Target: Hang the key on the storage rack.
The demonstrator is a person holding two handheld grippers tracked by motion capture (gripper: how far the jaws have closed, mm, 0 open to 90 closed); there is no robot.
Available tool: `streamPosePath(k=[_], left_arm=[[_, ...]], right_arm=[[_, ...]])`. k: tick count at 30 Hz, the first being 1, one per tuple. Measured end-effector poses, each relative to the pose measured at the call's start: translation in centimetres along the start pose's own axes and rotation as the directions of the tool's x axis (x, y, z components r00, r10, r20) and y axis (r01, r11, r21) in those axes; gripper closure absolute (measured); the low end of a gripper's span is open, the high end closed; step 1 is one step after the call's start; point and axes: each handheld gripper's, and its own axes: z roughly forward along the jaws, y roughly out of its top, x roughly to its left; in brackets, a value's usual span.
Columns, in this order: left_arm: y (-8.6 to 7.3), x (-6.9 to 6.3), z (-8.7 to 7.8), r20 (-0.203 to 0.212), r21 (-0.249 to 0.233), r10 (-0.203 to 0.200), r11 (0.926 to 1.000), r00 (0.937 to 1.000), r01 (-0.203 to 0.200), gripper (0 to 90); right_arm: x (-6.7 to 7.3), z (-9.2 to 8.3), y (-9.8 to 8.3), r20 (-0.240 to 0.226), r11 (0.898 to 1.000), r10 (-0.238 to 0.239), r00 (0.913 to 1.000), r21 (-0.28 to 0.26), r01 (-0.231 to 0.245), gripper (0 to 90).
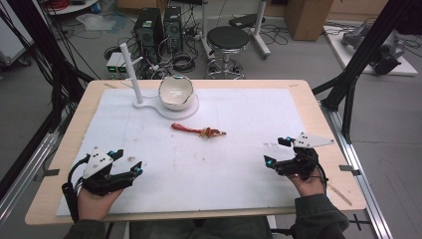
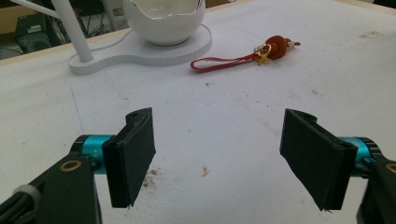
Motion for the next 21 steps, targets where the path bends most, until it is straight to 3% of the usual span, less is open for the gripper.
streamPosePath(k=[21], left_arm=[[0.0,0.0,-0.2,-0.001,-0.004,-0.002,1.0,1.0,0.002,26.6]], right_arm=[[0.3,0.0,1.1,-0.018,1.0,-0.025,0.9995,0.016,0.026,11.6]])
